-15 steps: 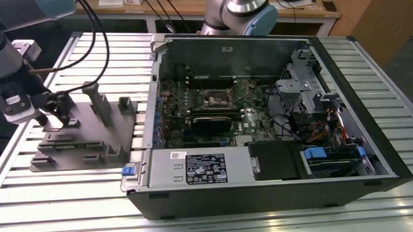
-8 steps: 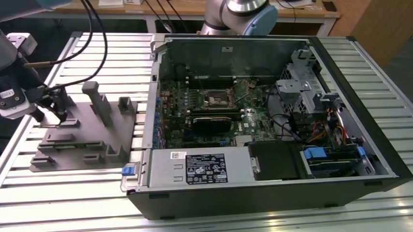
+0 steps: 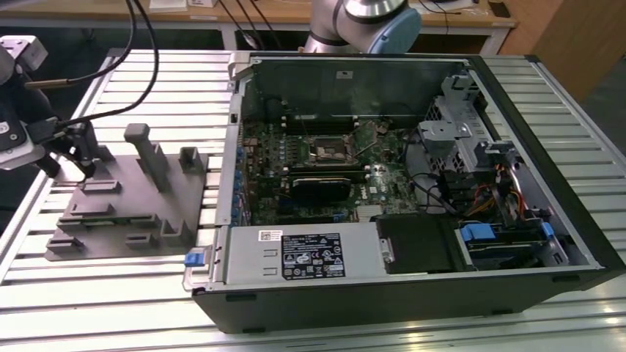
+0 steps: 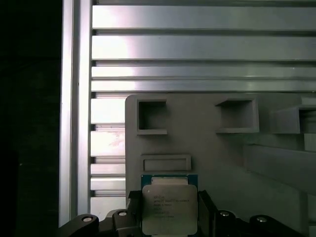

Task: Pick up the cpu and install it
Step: 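Pick up the cpu and move it towards the insertion slot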

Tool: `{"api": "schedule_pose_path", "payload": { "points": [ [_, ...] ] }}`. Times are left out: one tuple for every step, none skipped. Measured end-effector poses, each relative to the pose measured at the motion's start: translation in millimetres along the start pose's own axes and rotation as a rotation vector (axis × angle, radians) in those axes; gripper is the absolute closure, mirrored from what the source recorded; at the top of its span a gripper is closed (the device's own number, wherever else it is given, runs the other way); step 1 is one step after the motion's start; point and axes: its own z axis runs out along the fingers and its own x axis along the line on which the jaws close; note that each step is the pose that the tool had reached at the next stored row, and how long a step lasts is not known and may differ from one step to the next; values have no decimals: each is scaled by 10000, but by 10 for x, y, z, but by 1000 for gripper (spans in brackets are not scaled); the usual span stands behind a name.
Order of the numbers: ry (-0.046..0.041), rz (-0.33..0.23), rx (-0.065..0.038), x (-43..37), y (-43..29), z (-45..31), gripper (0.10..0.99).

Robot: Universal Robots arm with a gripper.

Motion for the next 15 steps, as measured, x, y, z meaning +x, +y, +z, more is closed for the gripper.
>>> {"api": "schedule_pose_path", "payload": {
  "points": [
    [1,0,0,-1,2,-24,545],
    [0,0,0,-1,3,-47,545],
    [1,0,0,-2,4,-73,545],
    [0,0,0,-3,6,-98,545],
    [0,0,0,-3,7,-123,545],
    [1,0,0,-4,9,-148,545],
    [1,0,1,-4,10,-174,545],
    [1,0,0,-5,12,-199,545],
    [0,0,0,-6,14,-224,545],
    [0,0,0,-6,15,-252,545],
    [0,0,0,-7,17,-277,545],
    [-1,0,-1,-8,18,-302,545],
    [0,0,0,-8,20,-329,545],
    [0,0,0,-9,22,-355,545],
    [0,0,0,-9,23,-381,545]
  ]
}}
